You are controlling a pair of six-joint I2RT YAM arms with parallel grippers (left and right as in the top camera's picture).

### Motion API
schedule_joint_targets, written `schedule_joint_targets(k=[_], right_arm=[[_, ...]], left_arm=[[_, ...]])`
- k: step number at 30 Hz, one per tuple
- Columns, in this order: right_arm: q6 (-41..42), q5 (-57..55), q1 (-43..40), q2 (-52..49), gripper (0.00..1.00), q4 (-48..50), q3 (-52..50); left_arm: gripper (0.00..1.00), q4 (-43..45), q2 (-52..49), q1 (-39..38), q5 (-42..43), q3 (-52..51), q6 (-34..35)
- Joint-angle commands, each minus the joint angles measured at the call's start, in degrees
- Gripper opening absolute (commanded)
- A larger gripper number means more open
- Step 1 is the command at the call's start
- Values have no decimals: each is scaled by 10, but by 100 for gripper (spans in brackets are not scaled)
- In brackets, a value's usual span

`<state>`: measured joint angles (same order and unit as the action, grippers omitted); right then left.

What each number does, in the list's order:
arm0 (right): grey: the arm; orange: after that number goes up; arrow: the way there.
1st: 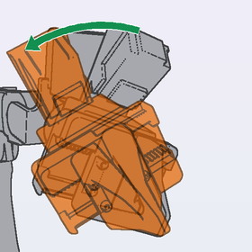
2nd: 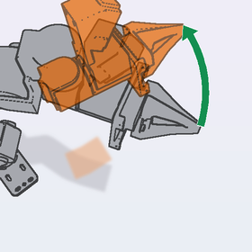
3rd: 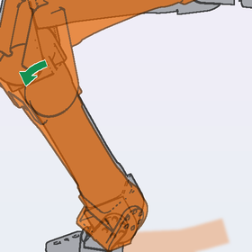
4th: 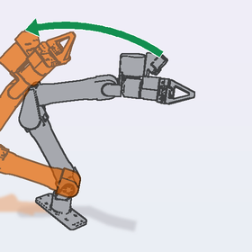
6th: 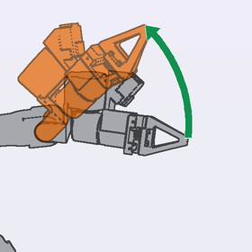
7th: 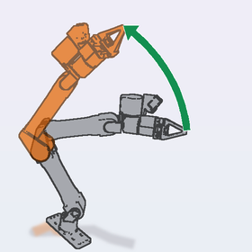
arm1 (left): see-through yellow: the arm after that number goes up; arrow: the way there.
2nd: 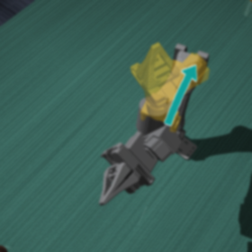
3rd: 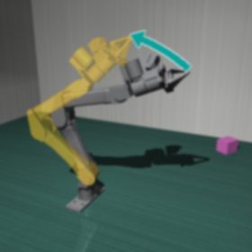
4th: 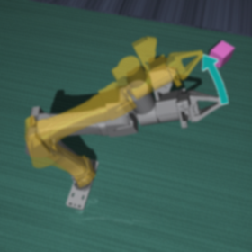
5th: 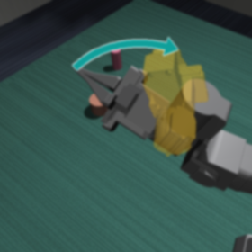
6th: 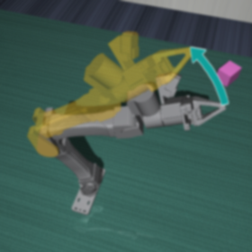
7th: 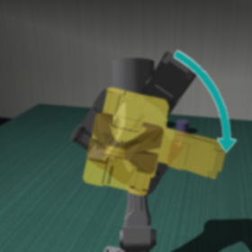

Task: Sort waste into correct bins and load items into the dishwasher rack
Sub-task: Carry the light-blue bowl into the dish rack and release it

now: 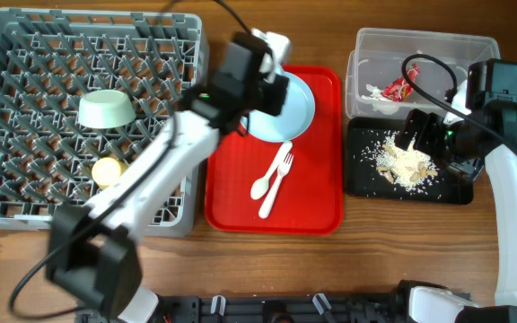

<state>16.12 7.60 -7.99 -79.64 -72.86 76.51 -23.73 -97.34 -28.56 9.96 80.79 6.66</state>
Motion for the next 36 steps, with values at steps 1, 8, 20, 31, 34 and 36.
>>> schedule_joint_targets(k=[1,8,20,31,34,36], right_arm=[[-12,-9,-2,10,100,-1,2],[-12,-9,-2,10,100,-1,2],[-12,-9,-2,10,100,-1,2],[-11,-8,-2,10,100,-2,2],[-12,-9,-2,10,100,-4,2],[-12,-9,-2,10,100,-5,2]], left_arm=[[4,-1,48,70,88,5,14],[4,0,49,223,329,5,16],[4,0,-29,388,578,5,16],[4,6,-126,447,642,5,27],[4,6,-144,459,642,5,28],[4,6,-151,467,641,5,28]])
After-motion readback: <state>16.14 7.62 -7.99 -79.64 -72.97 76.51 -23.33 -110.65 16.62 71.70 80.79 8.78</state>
